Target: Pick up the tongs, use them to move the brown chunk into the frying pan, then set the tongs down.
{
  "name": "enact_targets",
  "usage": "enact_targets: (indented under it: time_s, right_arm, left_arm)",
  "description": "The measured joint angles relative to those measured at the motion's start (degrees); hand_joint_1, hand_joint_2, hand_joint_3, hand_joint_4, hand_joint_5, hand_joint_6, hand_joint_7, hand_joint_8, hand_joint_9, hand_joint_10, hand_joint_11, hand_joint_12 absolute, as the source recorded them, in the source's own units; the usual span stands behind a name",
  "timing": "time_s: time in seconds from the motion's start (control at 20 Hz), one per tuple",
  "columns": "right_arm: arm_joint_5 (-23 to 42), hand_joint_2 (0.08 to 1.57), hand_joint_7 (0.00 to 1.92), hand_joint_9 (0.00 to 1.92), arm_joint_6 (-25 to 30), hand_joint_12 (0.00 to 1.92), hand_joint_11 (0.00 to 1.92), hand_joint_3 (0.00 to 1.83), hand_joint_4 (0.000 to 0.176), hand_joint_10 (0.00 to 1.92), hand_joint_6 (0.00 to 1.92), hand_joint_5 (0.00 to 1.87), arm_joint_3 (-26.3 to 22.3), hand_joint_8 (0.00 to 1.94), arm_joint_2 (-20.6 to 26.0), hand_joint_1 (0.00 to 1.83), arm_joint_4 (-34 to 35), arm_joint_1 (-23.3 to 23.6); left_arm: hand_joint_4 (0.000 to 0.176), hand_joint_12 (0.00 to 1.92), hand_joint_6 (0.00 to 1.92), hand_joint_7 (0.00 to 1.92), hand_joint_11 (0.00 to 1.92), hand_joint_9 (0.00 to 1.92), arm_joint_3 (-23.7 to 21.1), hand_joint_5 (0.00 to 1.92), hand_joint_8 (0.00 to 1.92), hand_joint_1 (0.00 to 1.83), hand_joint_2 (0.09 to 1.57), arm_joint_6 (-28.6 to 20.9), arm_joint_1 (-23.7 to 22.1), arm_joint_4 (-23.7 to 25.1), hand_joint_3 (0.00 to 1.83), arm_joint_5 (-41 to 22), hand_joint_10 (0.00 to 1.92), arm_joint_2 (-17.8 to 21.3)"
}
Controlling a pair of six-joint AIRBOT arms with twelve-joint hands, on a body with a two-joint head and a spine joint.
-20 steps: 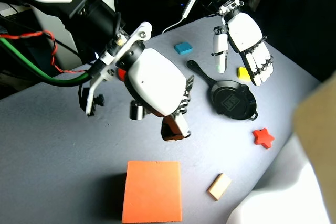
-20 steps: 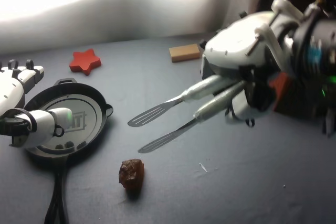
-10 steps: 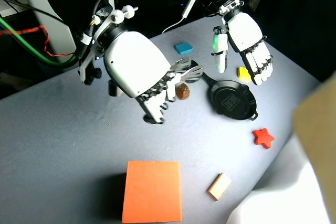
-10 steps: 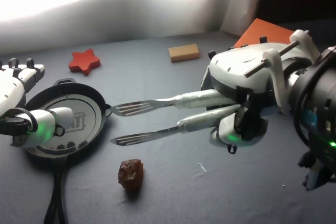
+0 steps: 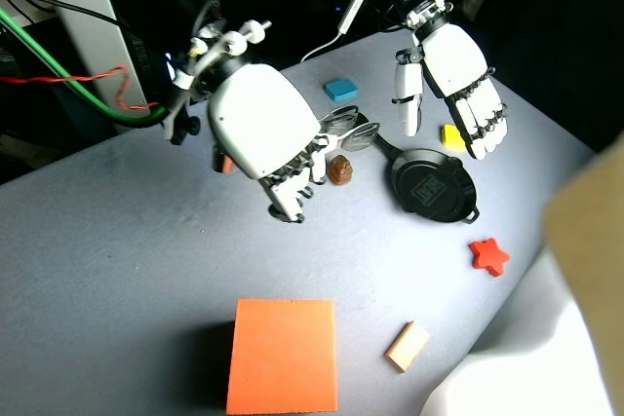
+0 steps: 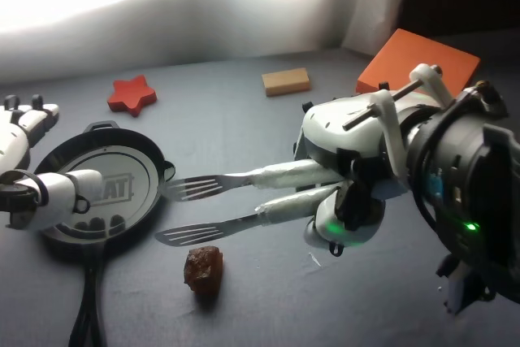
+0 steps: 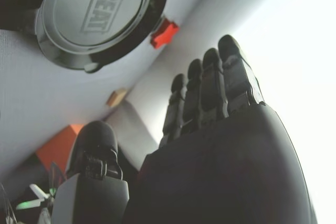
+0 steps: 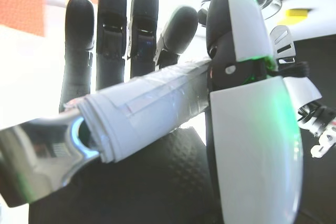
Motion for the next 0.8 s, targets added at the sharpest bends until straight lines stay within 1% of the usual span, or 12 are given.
enact_targets:
  time_s: [0.1, 0.15, 0.2, 0.35, 0.4, 0.45, 0.5, 0.55, 0.75, 0.8]
  right_arm:
    - [-0.4, 1.14, 0.96, 0.91, 0.0, 1.28, 0.36, 0.0, 0.0, 0.0, 0.08, 0.89, 1.0, 0.0, -0.9, 1.09, 0.1, -0.2]
    - [-0.4, 1.14, 0.95, 0.91, 0.0, 1.28, 0.35, 0.0, 0.0, 0.0, 0.07, 0.89, 1.3, 0.0, -1.1, 1.08, -0.2, -0.4]
    - [-0.8, 1.14, 0.95, 0.91, -0.1, 1.28, 0.36, 0.0, 0.0, 0.0, 0.07, 0.89, 1.7, 0.0, -1.5, 1.09, 0.5, -0.5]
    - [-1.3, 1.12, 0.96, 0.92, -0.1, 1.29, 0.37, 0.0, 0.0, 0.0, 0.05, 0.9, 1.9, 0.0, -2.1, 1.13, 1.7, -0.9]
    - [-1.3, 1.12, 0.95, 0.91, -0.1, 1.28, 0.36, 0.0, 0.0, 0.0, 0.05, 0.9, 1.9, 0.0, -2.3, 1.12, 1.9, -1.0]
    - [-1.3, 1.13, 0.95, 0.91, -0.1, 1.28, 0.36, 0.0, 0.0, 0.0, 0.04, 0.9, 2.0, 0.0, -2.4, 1.1, 2.1, -1.3]
    - [-1.3, 1.14, 0.94, 0.9, -0.2, 1.28, 0.35, 0.0, 0.0, 0.0, 0.04, 0.9, 2.2, 0.0, -2.6, 1.1, 2.3, -1.5]
    - [-1.3, 1.13, 0.96, 0.91, -0.6, 1.28, 0.36, 0.0, 0.0, 0.01, 0.04, 0.91, 2.2, 0.01, -2.6, 1.1, 2.9, -1.5]
    - [-1.2, 1.13, 0.96, 0.92, -1.0, 1.28, 0.37, 0.0, 0.0, 0.01, 0.04, 0.91, 2.6, 0.0, -3.3, 1.09, 3.7, -1.9]
    - [-1.2, 1.15, 0.95, 0.91, -1.2, 1.29, 0.34, 0.01, 0.0, 0.0, 0.03, 0.9, 3.0, 0.0, -3.7, 1.09, 3.8, -2.4]
  left_arm:
    - [0.036, 0.15, 0.01, 0.05, 0.0, 0.05, 0.1, 0.02, 0.0, 0.04, 1.32, 0.0, 0.2, 0.3, 0.0, 0.0, 0.0, 0.0]
    - [0.033, 0.1, 0.01, 0.05, 0.0, 0.04, 0.1, 0.02, 0.0, 0.05, 1.32, -0.2, 0.2, 0.3, 0.0, 0.0, 0.0, 0.0]
    - [0.031, 0.15, 0.01, 0.06, 0.0, 0.05, 0.1, 0.03, 0.0, 0.07, 1.32, -0.2, 0.5, 0.4, 0.0, 0.0, 0.0, 0.0]
    - [0.03, 0.18, 0.01, 0.06, 0.0, 0.06, 0.1, 0.04, 0.0, 0.07, 1.32, -0.4, 0.9, 0.5, 0.0, -0.1, 0.01, 0.0]
    - [0.029, 0.17, 0.0, 0.05, 0.0, 0.05, 0.1, 0.02, 0.0, 0.04, 1.33, -0.4, 0.9, 0.5, 0.0, 0.1, 0.0, 0.0]
    - [0.034, 0.16, 0.0, 0.04, 0.0, 0.04, 0.1, 0.02, 0.0, 0.05, 1.32, -0.4, 0.9, 0.4, 0.0, 0.2, 0.0, 0.0]
    - [0.035, 0.14, 0.0, 0.06, 0.0, 0.05, 0.1, 0.02, 0.0, 0.09, 1.32, -0.6, 0.9, 0.3, 0.0, 0.2, 0.0, 0.0]
    - [0.034, 0.2, 0.01, 0.08, 0.0, 0.07, 0.1, 0.04, 0.01, 0.09, 1.32, -0.6, 0.9, 0.3, 0.0, 0.2, 0.01, 0.0]
    - [0.028, 0.18, 0.0, 0.08, 0.0, 0.07, -0.3, 0.04, 0.0, 0.12, 1.32, -0.6, 1.1, 0.4, 0.0, 0.3, 0.0, 0.0]
    - [0.032, 0.21, 0.0, 0.09, 0.0, 0.07, -0.3, 0.04, 0.0, 0.11, 1.31, -0.6, 1.1, 0.3, 0.0, 0.3, 0.0, 0.0]
